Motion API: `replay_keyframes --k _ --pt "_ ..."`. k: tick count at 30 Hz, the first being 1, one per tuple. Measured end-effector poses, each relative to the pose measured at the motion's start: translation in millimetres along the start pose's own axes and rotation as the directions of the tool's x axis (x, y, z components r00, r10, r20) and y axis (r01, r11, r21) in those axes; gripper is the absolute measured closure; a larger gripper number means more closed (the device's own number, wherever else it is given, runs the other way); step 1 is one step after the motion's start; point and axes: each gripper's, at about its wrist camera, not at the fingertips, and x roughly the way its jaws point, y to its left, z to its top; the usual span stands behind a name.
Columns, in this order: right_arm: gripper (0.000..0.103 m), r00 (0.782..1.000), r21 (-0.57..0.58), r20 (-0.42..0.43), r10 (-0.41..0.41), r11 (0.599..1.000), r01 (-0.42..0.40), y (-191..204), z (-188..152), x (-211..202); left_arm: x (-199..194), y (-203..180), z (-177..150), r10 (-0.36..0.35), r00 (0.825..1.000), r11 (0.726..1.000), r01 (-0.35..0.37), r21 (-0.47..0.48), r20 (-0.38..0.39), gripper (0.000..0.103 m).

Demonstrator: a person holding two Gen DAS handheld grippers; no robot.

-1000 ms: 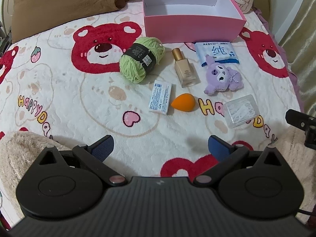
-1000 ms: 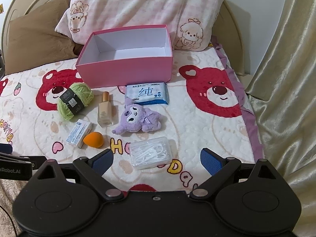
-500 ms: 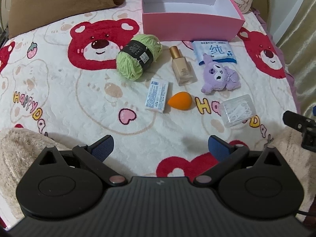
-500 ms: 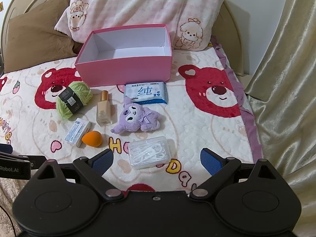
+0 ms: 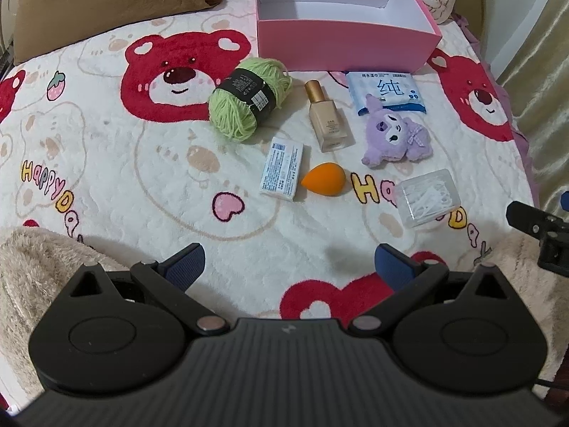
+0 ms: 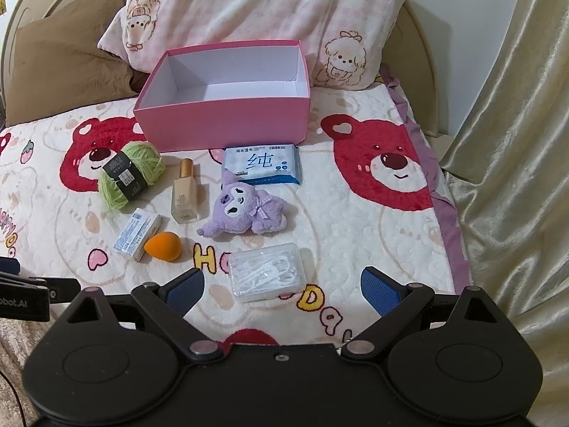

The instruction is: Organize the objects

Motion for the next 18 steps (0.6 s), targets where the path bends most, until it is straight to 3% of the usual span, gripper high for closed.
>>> replay_keyframes --k 18 --pt "0.006 1.0 -0.035 0.0 0.0 0.999 0.0 8.2 -1.7 -0.8 2.6 0.2 -2.9 0.005 1.0 1.0 -0.004 0.016 -0.008 0.0"
